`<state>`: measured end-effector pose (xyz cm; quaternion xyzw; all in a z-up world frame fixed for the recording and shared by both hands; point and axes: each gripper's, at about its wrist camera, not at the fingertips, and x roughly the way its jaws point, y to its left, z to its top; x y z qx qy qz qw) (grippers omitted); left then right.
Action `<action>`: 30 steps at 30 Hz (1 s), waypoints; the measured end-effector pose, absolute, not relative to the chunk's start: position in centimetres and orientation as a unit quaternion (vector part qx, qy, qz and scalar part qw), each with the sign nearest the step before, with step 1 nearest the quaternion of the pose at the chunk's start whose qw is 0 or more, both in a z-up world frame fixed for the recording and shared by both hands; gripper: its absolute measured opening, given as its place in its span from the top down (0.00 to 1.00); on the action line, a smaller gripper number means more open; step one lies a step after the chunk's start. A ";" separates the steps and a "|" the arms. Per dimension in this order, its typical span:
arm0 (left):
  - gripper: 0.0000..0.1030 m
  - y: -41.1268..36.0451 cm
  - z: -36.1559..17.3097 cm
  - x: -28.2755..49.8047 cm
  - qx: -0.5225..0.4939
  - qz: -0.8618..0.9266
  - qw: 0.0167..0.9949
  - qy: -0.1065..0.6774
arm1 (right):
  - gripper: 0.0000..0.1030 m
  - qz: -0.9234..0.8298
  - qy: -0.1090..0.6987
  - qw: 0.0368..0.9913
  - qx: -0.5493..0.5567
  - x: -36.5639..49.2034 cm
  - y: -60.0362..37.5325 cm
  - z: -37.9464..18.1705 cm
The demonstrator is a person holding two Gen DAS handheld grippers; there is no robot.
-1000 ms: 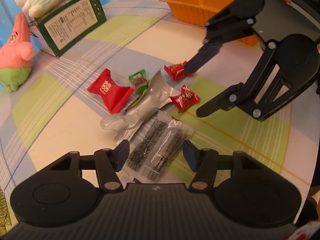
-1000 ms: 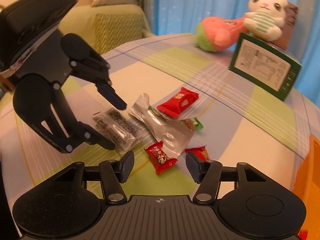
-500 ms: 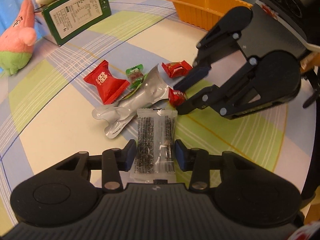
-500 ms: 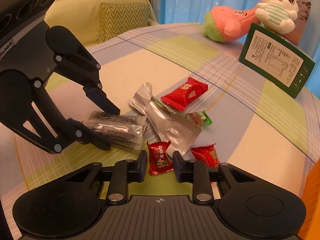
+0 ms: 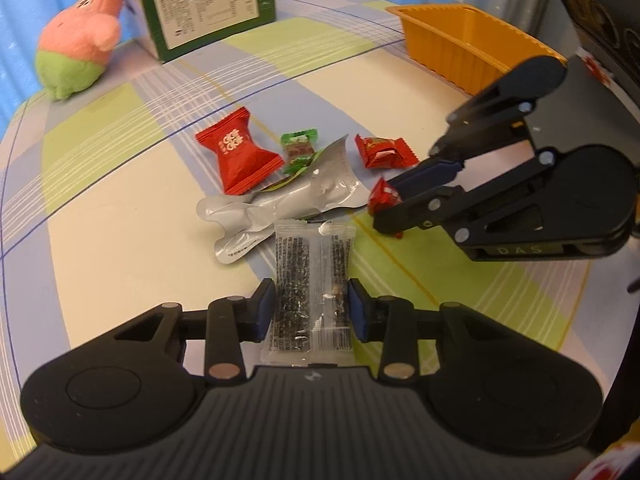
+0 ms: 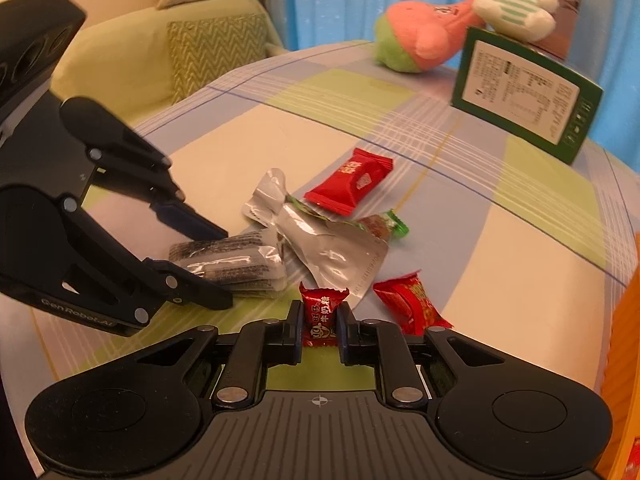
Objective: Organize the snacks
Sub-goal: 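Grasp the clear black-stick packet with the left tool while the right tool grasps a red candy, then carry both held packets over the orange tray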
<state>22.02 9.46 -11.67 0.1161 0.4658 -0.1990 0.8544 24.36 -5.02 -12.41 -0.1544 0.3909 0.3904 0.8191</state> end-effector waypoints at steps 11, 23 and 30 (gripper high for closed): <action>0.67 8.7 -10.8 20.5 0.085 -0.163 0.858 0.479 | 0.85 0.341 0.410 0.842 -0.084 22.8 -7.7 -10.8; 0.67 6.4 -7.0 16.8 0.037 -0.126 0.875 0.466 | 0.85 0.274 0.417 0.866 -0.007 17.7 -12.5 -7.7; 0.67 3.6 -4.1 14.1 0.004 -0.109 0.890 0.443 | 0.84 0.240 0.403 0.883 0.013 14.9 -15.1 -4.9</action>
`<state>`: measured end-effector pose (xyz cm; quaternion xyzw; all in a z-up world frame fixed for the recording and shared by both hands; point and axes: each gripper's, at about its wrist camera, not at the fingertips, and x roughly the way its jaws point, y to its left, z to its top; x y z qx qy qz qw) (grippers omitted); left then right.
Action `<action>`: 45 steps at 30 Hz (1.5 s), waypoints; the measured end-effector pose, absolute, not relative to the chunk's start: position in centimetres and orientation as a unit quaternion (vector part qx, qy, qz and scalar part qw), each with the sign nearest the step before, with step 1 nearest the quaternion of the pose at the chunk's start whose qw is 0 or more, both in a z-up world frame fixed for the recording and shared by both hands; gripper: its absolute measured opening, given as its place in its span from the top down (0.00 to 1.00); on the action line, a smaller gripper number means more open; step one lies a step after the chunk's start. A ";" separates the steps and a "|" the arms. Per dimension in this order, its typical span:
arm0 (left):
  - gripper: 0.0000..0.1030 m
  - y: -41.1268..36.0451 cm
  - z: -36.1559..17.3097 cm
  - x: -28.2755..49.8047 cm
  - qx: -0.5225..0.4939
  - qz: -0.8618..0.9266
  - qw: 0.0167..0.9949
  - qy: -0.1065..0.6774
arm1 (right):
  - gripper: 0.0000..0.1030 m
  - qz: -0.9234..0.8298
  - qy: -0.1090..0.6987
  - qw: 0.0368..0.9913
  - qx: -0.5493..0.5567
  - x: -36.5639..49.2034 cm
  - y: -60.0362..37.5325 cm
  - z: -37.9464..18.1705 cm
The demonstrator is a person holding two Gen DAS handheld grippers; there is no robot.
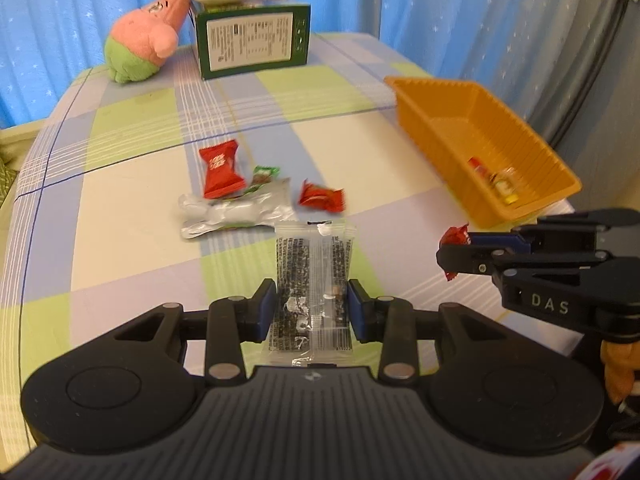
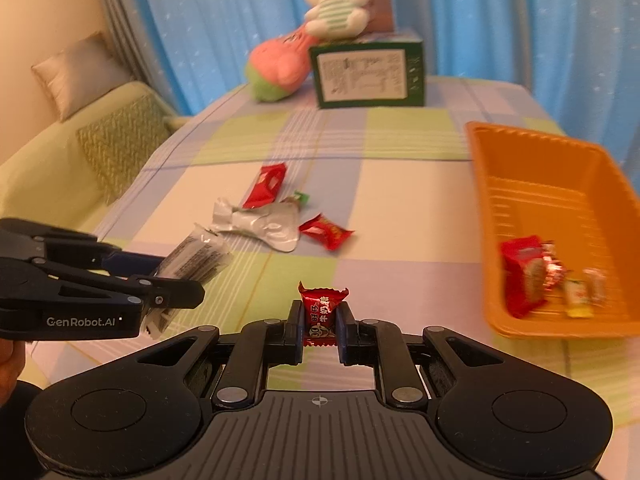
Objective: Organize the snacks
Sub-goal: 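Carry both held packets over the orange tray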
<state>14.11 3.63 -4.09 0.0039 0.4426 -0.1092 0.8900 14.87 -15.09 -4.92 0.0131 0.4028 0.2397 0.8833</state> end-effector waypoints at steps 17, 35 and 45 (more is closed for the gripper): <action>0.67 -4.0 0.8 10.5 -0.018 -0.096 0.910 0.403 | 0.84 0.179 0.367 0.912 0.033 11.4 -22.5 -0.3; 0.67 -10.4 1.6 11.3 0.008 -0.120 0.915 0.386 | 0.84 0.117 0.354 0.927 0.040 11.7 -30.0 1.1; 0.67 -12.3 1.2 13.3 0.012 -0.136 0.912 0.386 | 0.84 0.093 0.368 0.925 0.028 13.2 -31.8 0.2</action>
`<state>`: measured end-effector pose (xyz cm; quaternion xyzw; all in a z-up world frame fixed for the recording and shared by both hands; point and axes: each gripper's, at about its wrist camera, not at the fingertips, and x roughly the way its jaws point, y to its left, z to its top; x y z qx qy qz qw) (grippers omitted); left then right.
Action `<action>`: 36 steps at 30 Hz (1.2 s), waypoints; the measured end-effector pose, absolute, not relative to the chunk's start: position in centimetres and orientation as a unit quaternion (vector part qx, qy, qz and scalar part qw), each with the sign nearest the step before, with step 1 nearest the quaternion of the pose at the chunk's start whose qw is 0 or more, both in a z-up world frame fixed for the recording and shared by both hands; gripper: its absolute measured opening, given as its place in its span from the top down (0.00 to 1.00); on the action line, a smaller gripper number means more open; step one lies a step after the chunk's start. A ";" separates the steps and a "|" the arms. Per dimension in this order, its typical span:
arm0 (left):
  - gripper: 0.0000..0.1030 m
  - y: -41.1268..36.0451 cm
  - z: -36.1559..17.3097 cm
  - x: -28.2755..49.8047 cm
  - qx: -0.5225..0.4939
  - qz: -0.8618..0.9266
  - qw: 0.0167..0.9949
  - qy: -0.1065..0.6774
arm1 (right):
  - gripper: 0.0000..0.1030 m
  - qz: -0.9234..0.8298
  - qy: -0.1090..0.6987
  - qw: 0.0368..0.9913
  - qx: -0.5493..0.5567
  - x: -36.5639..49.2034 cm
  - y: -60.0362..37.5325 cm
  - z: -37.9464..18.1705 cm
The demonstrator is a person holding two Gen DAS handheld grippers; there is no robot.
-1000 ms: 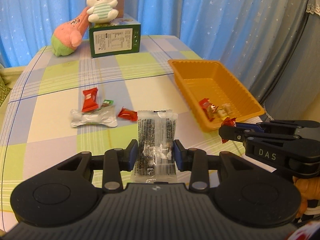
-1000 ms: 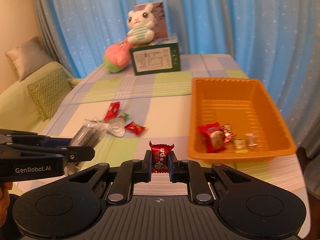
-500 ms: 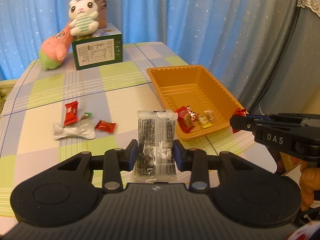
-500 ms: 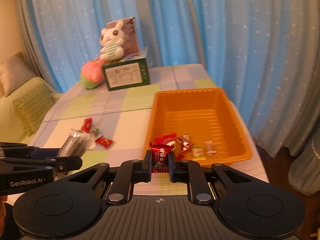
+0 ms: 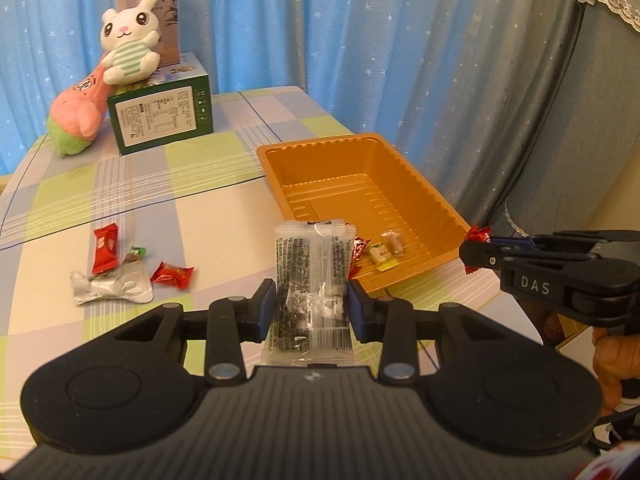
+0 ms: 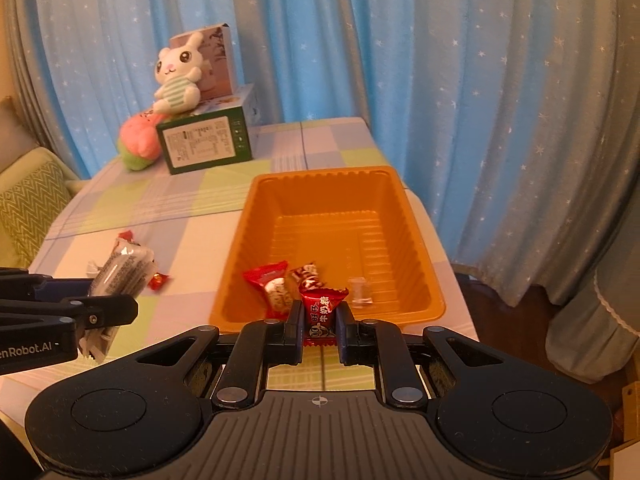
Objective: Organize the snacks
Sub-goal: 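Carry both held packets over the orange tray, then open the left tool to drop the black-stick packet into the tray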
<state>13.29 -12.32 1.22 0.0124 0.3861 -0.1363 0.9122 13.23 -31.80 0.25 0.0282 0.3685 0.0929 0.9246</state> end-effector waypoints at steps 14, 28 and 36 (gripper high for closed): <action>0.67 -15.0 0.4 16.7 0.022 -0.155 0.907 0.391 | 0.84 0.083 0.379 0.921 0.020 16.0 -33.2 -1.1; 0.67 -17.3 -2.5 22.5 0.014 -0.177 0.896 0.407 | 0.84 0.075 0.387 0.917 0.052 20.4 -36.2 -2.5; 0.64 -17.9 -4.1 24.8 0.000 -0.193 0.893 0.408 | 0.84 0.074 0.394 0.914 0.056 22.3 -36.4 -3.5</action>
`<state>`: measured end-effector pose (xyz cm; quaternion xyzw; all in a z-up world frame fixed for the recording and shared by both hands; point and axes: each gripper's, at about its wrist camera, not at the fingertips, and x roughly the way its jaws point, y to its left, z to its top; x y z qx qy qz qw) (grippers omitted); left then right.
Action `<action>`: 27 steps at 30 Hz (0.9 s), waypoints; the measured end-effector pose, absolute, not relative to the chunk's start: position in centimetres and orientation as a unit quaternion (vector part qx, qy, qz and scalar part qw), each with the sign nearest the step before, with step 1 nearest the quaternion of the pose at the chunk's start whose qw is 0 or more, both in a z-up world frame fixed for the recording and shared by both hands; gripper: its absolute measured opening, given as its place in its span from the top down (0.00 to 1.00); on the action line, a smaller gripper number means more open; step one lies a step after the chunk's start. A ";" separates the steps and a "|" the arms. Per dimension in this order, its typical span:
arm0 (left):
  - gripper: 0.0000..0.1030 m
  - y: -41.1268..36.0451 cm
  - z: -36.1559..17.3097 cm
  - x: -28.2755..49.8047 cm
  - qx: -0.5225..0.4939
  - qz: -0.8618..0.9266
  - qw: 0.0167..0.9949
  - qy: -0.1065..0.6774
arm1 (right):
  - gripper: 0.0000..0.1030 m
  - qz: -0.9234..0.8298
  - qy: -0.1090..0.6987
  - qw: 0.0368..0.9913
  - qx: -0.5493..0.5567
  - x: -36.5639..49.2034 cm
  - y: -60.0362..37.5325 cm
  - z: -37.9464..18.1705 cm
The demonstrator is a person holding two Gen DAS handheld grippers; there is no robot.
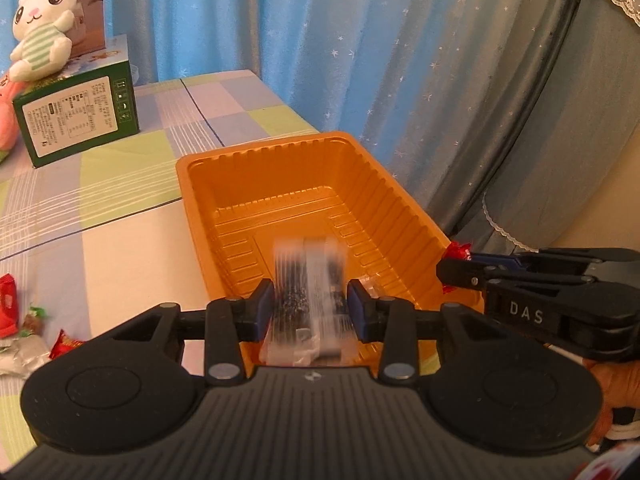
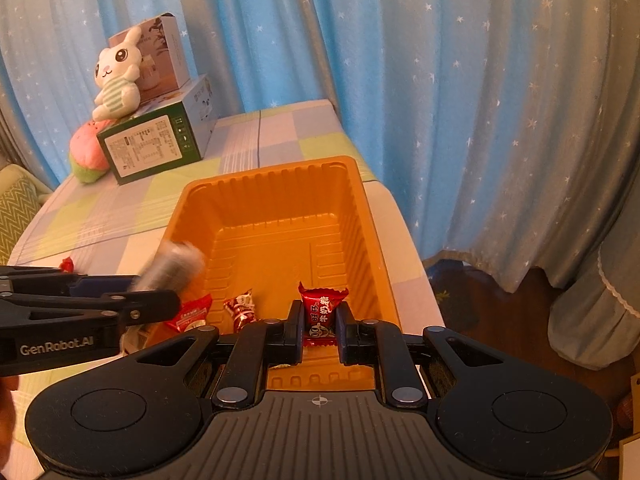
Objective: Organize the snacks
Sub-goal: 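Open the left tool to drop the black-stick packet into the tray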
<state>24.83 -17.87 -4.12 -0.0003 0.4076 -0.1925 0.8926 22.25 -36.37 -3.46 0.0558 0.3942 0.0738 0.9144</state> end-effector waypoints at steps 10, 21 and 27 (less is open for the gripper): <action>0.61 -14.9 -3.9 23.8 -0.026 -0.163 0.900 0.404 | 0.84 0.080 0.395 0.913 0.066 22.5 -36.2 -3.6; 0.60 -12.9 -3.3 21.9 -0.045 -0.148 0.904 0.399 | 0.84 0.099 0.387 0.913 0.080 23.1 -35.5 -2.6; 0.60 -12.1 -3.2 21.1 -0.048 -0.145 0.904 0.400 | 0.53 0.101 0.381 0.914 0.101 22.8 -35.8 -2.4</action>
